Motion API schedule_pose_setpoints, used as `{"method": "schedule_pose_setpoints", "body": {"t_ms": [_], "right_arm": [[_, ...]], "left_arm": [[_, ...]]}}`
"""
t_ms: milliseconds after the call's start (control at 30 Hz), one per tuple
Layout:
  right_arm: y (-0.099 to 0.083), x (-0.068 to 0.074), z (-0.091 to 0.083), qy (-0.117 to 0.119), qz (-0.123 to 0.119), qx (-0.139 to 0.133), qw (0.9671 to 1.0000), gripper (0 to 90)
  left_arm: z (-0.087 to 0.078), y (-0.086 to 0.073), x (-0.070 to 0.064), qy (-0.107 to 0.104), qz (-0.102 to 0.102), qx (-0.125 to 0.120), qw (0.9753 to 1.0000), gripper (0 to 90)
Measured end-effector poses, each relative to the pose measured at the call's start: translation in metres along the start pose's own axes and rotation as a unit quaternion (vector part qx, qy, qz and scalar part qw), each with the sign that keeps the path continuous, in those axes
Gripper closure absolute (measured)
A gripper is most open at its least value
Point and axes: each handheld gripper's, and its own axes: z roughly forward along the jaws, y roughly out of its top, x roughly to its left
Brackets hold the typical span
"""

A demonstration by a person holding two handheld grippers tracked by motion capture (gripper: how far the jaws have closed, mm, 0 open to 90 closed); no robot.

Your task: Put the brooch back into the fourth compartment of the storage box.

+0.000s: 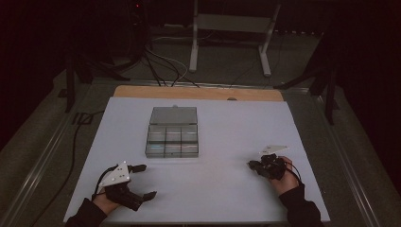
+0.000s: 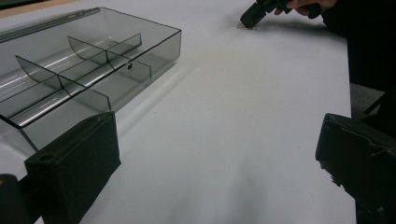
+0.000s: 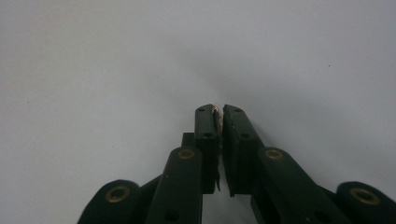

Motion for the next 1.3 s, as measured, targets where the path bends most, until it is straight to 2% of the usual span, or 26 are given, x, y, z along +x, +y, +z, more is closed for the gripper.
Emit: {"method": "schedule_pose_setpoints", "body": {"t_ms": [467, 967, 1300], "right_arm": [[0.002, -0.002, -0.010, 0.008, 0.018, -0.025, 0.9995, 85.3], [0.009, 0.007, -0.019, 0.019, 0.014, -0.037, 0.9991, 85.3], [0.019, 0.015, -0.021, 0.036, 0.013, -0.047, 0.9982, 85.3]], "left_arm": [[0.000, 0.000, 0.000, 0.001, 0.002, 0.002, 1.0000, 1.3], [0.000, 0.000, 0.000, 0.000, -0.001, 0.000, 1.0000, 1.3], [-0.001, 0.000, 0.000, 0.001, -0.001, -0.001, 1.0000, 1.3]]}}
